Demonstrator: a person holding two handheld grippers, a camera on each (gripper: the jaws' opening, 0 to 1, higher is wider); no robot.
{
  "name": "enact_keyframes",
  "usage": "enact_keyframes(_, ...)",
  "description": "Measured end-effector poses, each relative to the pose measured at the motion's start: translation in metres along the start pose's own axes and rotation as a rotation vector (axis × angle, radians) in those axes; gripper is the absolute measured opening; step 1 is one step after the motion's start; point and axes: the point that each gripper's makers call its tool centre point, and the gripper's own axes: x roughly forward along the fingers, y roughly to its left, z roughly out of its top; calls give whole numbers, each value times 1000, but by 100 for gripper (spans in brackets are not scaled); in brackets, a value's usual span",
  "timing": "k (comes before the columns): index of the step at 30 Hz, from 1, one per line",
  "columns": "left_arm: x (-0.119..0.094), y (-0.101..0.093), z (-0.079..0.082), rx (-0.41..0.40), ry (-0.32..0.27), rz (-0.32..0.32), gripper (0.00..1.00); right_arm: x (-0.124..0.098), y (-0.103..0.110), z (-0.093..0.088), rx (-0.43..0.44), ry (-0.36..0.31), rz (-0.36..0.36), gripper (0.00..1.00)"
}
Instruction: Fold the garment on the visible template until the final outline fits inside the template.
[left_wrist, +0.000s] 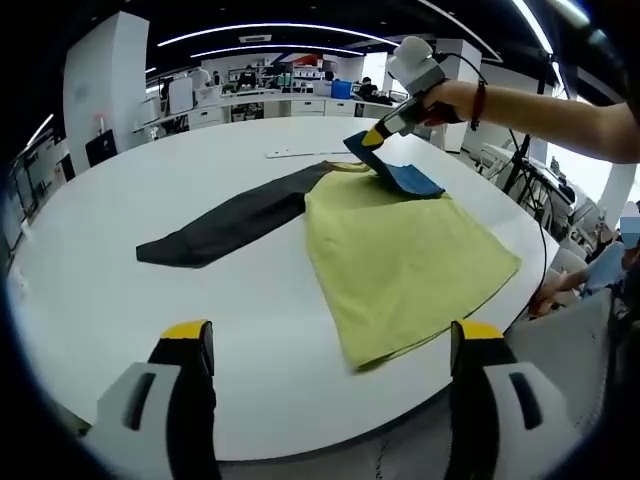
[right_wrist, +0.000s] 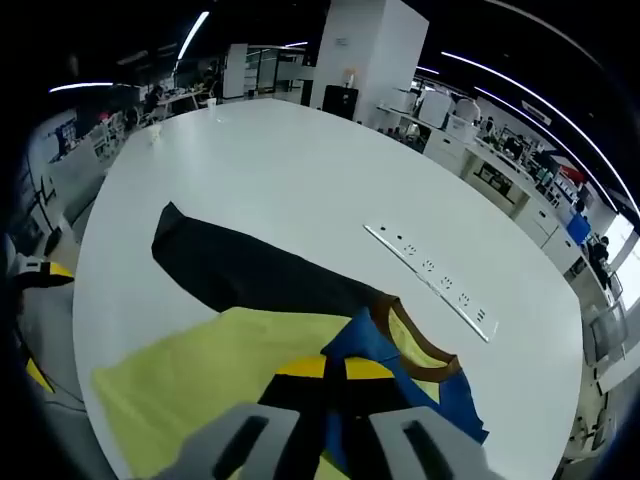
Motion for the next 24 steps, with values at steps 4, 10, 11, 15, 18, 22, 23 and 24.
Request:
enact_keyframes(4, -1, 1, -1, -5, 2, 2, 96, 5, 5, 1, -3, 3, 9, 0)
enact_keyframes(10, -1, 4, -4, -13, 5, 7, 95, 12, 16, 2, 5, 4, 24, 0)
enact_keyframes(11, -1, 4, -4, -13, 5, 8, 95, 13, 18, 3, 4, 3, 27, 0)
enact_keyframes(15, -1, 4, -6, -17, 6, 7, 95, 17, 25, 3, -11, 3, 39, 0)
enact_keyframes(18, -1, 6, -7, -21, 8, 10, 95, 22, 27, -1, -11, 15, 45, 0)
enact_keyframes(22, -2, 8, -8, -25, 8, 13, 95, 26, 28, -5, -1, 21, 48, 0)
enact_keyframes(23, -2, 8, -8, -27, 9, 14, 95, 27, 29, -6, 1, 23, 49, 0)
enact_keyframes(24, -2, 8, -8, -27, 9, 15, 95, 29, 30, -7, 1, 25, 50, 0)
